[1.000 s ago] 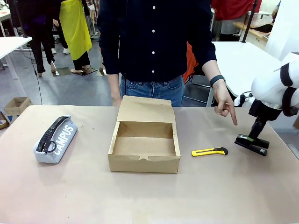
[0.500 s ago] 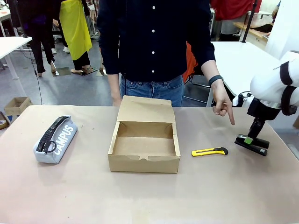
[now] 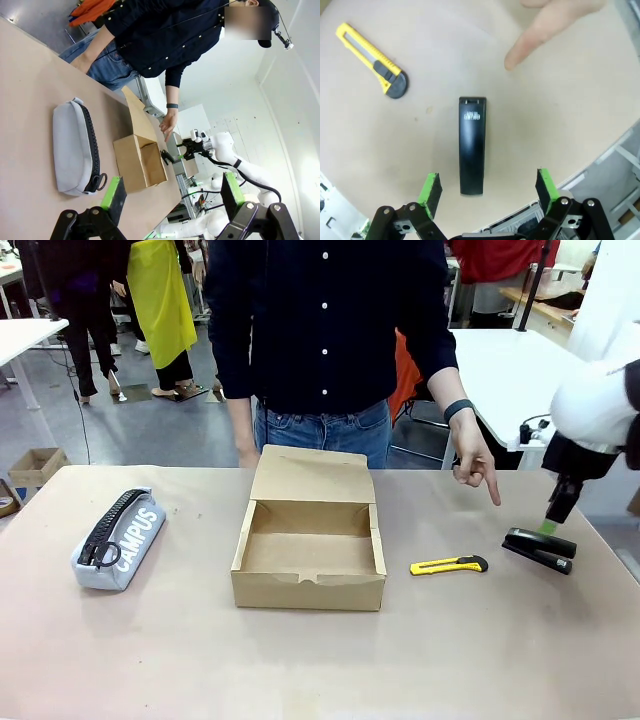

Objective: Pack the item into the box.
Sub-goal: Pick up the item indicated by the person and place it inside the Mailer Box.

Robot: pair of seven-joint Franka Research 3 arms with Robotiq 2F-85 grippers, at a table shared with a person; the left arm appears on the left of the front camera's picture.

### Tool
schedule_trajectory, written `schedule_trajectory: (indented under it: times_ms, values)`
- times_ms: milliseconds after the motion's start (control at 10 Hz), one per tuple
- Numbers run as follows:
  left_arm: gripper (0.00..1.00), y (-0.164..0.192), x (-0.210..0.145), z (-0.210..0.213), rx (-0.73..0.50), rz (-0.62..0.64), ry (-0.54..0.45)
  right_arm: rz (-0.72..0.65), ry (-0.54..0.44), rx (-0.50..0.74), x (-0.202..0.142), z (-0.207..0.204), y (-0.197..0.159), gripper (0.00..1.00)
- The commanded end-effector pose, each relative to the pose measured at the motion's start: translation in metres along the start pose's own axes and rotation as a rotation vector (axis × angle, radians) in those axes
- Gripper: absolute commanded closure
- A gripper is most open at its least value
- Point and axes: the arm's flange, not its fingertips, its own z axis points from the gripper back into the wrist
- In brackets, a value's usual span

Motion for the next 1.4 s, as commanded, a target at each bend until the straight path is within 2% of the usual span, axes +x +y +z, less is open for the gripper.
schedule_trajectory:
  times_ms: [0, 200, 800, 1300]
  values:
    - [0.00, -0.002, 0.000, -0.001, -0.020, -0.020, -0.016, -0.033, 0.031, -0.018, -0.004, 0.017, 0.016, 0.00]
    - [0.00, -0.002, 0.000, -0.001, -0.020, -0.020, -0.016, -0.026, 0.018, 0.002, 0.003, 0.006, 0.015, 0.00]
    - [0.00, -0.002, 0.000, -0.001, -0.020, -0.020, -0.016, -0.027, 0.085, 0.061, 0.016, -0.058, 0.014, 0.00]
    - [0.00, -0.002, 0.000, -0.001, -0.020, -0.020, -0.016, -0.036, 0.107, 0.054, 0.017, -0.064, 0.018, 0.00]
